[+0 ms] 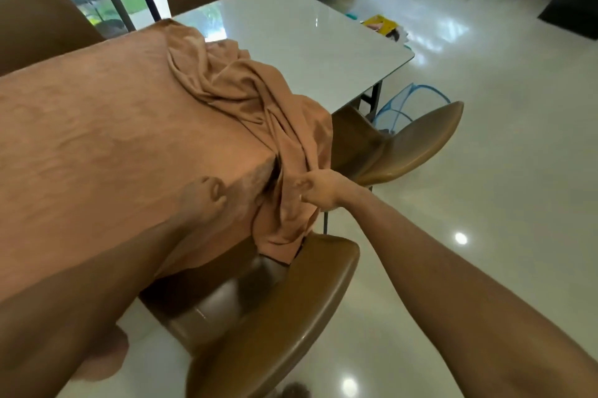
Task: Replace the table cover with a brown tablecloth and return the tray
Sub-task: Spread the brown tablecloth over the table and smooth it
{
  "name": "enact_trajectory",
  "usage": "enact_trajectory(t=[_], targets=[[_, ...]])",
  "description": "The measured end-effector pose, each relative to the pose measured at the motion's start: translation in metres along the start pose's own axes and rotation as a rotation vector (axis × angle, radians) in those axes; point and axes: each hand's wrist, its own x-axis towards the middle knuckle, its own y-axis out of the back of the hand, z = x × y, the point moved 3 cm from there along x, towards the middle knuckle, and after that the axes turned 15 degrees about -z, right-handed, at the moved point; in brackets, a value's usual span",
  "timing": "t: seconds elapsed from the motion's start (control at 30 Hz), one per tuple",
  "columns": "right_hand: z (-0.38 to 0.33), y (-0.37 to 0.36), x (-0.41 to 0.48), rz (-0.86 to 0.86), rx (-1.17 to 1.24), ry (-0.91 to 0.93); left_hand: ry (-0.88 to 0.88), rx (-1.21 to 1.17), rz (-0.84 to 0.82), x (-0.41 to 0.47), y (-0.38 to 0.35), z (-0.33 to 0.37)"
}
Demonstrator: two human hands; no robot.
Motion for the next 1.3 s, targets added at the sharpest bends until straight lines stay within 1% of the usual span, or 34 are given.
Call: enact_trajectory(t=[0.1,0.2,0.37,0.47,0.57,0.6,0.67,0.73,0.77,0.83,0.87,0.93,0.97,1.0,1.03,1.1,1.17,1.23,1.3], targets=[[0.024,0.007,0.008,-0.032,0.009,-0.005,0.031,0.003,0.055,0.019,-0.003,0.022],[0.044,0.028,0.016,-0.058,0.041,0.028,0.14,-0.021,0.126,0.044,0.004,0.04],[0.083,0.071,0.067,-0.082,0.069,0.039,0.275,-0.205,0.151,0.109,0.007,0.061],[0.097,0.086,0.095,-0.1,0.063,0.076,0.376,-0.302,0.186,0.131,0.003,0.07],[0.106,0.099,0.123,-0.085,0.074,0.051,0.431,-0.269,0.155,0.14,-0.003,0.075],[0.105,0.104,0.133,-0.063,0.116,0.044,0.447,-0.259,0.134,0.142,-0.005,0.074],[0.094,0.107,0.148,0.044,0.291,0.017,0.468,-0.248,0.077,0.144,-0.009,0.074],[0.081,0.105,0.16,0.145,0.414,-0.003,0.482,-0.228,0.013,0.146,-0.01,0.076],[0.072,0.108,0.167,0.146,0.43,0.006,0.491,-0.226,-0.024,0.148,-0.008,0.075],[0.059,0.116,0.173,0.147,0.417,0.043,0.489,-0.227,-0.094,0.15,-0.006,0.074],[0.057,0.126,0.169,0.183,0.384,0.085,0.486,-0.226,-0.116,0.149,-0.005,0.074],[0.063,0.154,0.166,0.304,0.251,0.231,0.48,-0.236,-0.142,0.149,-0.002,0.074],[0.077,0.169,0.17,0.315,0.229,0.249,0.483,-0.239,-0.151,0.15,-0.001,0.075],[0.093,0.185,0.171,0.293,0.255,0.203,0.498,-0.245,-0.165,0.15,0.0,0.077],[0.113,0.202,0.177,0.308,0.233,0.137,0.518,-0.239,-0.185,0.151,0.001,0.077],[0.16,0.249,0.181,0.396,0.193,0.02,0.55,-0.235,-0.241,0.153,0.003,0.079],[0.206,0.3,0.183,0.504,0.173,-0.061,0.581,-0.227,-0.267,0.156,0.003,0.078],[0.255,0.343,0.182,0.615,0.203,-0.136,0.638,-0.235,-0.315,0.157,0.007,0.078],[0.3,0.373,0.185,0.675,0.297,-0.183,0.719,-0.239,-0.321,0.165,0.012,0.083]])
